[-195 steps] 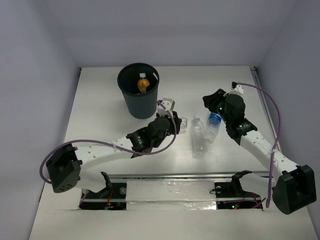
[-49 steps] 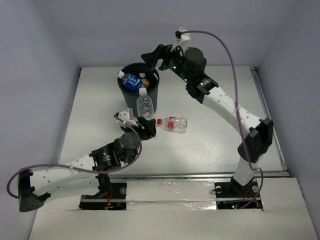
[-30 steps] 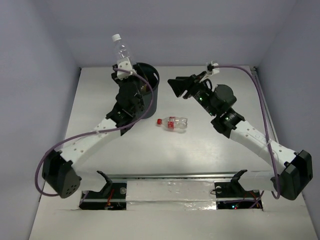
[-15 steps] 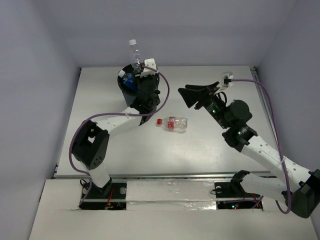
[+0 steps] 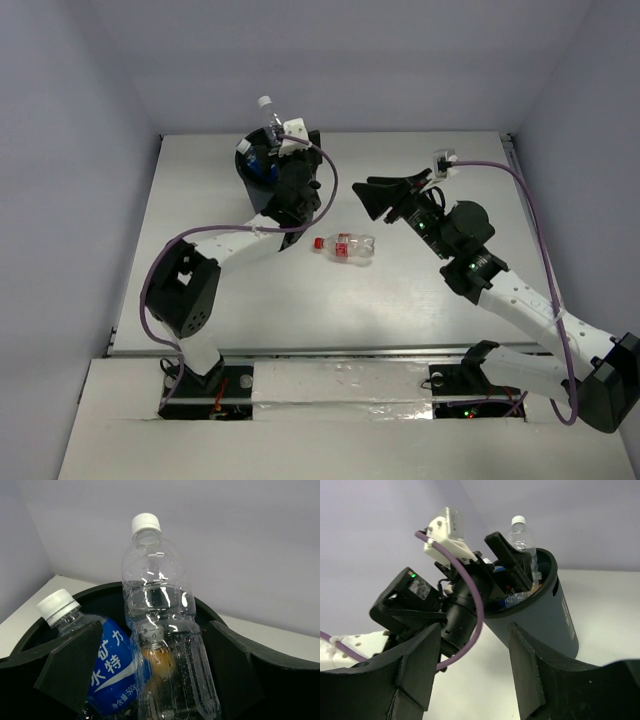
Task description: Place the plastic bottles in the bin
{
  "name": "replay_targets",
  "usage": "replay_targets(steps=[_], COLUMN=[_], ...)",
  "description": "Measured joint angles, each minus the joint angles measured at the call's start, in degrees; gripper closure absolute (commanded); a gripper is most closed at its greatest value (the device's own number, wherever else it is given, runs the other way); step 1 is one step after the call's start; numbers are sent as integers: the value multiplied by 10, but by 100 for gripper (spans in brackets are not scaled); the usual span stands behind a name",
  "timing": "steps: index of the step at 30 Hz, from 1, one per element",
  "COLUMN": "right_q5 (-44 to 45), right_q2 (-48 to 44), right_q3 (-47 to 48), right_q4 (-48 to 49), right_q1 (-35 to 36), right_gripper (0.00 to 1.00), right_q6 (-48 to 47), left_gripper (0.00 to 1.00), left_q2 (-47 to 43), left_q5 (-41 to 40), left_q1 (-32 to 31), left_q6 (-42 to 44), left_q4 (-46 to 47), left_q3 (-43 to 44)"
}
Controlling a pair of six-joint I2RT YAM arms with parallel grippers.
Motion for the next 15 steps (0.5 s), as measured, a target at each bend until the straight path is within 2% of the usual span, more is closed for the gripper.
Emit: replay_targets(steps=[4,7,8,12,13,14,15], right_q5=[0,6,8,11,11,11,11], right_q2=[0,0,1,21,31,41,49], right_q3=[0,0,0,21,31,42,49], right_q4=[-1,-7,-11,-52,-65,-83,-96], right_q1=[0,0,0,0,0,0,0], right_gripper=[39,41,42,44,49,60,65], right_q6=[-2,-5,-9,-28,-35,-43,-50], left_gripper=[16,11,7,5,5,6,9], left_q2=[-27,-59,-74,-140,-156,-176,-196], left_q5=[4,14,20,54,64,77,90], left_q1=[-4,-9,-12,-20,-22,-22,-23], left_q6=[-15,-27,-34,-73,-86,-100,-115], left_q4=[-12,-33,-44,-129,-151,-174,-195], left_q3=[-6,-6,-6,17,26,36,43])
